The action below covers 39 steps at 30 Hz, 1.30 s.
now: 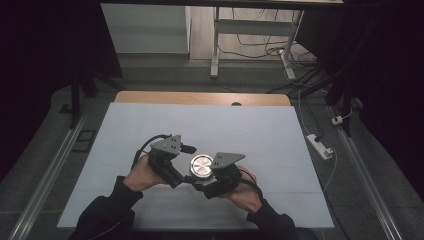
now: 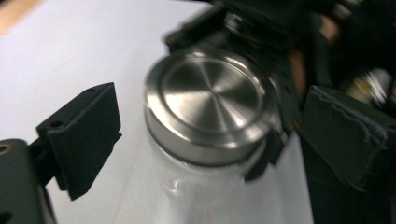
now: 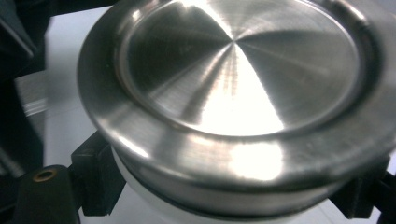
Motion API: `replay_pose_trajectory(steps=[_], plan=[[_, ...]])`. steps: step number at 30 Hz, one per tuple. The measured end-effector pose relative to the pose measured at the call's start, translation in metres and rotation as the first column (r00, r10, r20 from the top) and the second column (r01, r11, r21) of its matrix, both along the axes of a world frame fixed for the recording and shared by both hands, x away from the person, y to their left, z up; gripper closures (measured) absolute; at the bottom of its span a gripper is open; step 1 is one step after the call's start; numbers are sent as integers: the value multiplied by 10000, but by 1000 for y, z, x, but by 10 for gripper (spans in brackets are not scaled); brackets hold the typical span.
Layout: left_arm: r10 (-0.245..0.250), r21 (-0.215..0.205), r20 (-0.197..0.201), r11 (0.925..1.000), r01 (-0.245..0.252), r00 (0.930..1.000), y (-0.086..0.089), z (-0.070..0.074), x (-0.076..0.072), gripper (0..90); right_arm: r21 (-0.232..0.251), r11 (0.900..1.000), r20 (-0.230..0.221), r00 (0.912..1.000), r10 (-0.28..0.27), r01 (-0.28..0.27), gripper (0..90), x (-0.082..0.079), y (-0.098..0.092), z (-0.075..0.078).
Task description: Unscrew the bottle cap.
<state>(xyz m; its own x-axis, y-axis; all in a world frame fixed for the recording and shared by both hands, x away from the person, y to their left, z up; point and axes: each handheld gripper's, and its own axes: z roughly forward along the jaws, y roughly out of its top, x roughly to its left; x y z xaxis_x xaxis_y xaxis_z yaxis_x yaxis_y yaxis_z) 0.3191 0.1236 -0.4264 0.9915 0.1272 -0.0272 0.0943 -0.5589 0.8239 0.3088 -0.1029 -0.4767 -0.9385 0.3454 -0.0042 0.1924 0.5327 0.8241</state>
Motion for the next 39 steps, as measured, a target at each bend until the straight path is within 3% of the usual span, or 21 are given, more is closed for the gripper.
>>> replay_pose_trajectory(steps=[6, 9, 11, 14, 17, 20, 23, 25, 28, 30, 34, 39], plan=[[-1000, 368, 139, 9944, 994, 9949, -5, -4, -3, 97, -171, 9936, -62, 9938, 1113, -1114, 148, -8, 8, -1], [-1152, 588, 290, 9918, 1134, 9929, -9, -6, -4, 126, -254, 9893, 19, 9896, 1436, -1435, 148, -11, 10, -1], [-1171, 428, 444, 9924, 1152, 9921, -9, -7, -6, 186, -254, 9896, 26, 9899, 1418, -1417, 148, -12, 11, -1], [-574, 463, 644, 9974, 545, 9963, -11, -7, -7, 197, -308, 9931, 22, 9935, 1134, -1133, 148, -10, 10, -1], [419, 365, 705, 9983, -445, 9966, -16, -7, -8, 206, -322, 9982, -43, 9987, 501, -502, 148, -7, 8, -1], [1678, 230, 798, 9852, -1701, 9826, -26, -9, -11, 205, -301, 9988, -9, 9993, -386, 386, 148, -2, 6, -2], [2344, -1, 614, 9720, -2348, 9702, -31, -10, -10, 203, -221, 9951, -33, 9953, -970, 969, 148, 1, 2, -2], [2193, -259, 297, 9755, -2186, 9752, -28, -9, -7, 150, -158, 9926, 33, 9928, -1200, 1200, 148, 1, 2, -2], [1976, -508, 245, 9793, -1962, 9800, -16, -1, -4, 86, -19, 9949, 37, 9949, -1006, 1006, 148, 0, 1, 0], [1488, -666, 114, 9868, -1477, 9888, -6, 2, -3, 85, 48, 9972, 48, 9972, -748, 748, 148, 0, 0, 1], [448, -431, 316, 9981, -435, 9985, 4, 5, -3, 90, 81, 10000, -95, 9999, -57, 57, 148, -2, 2, 2], [-706, -24, 411, 9975, 708, 9967, 0, 1, -5, 107, 65, 9964, -230, 9961, 849, -848, 148, -8, 6, 2]])
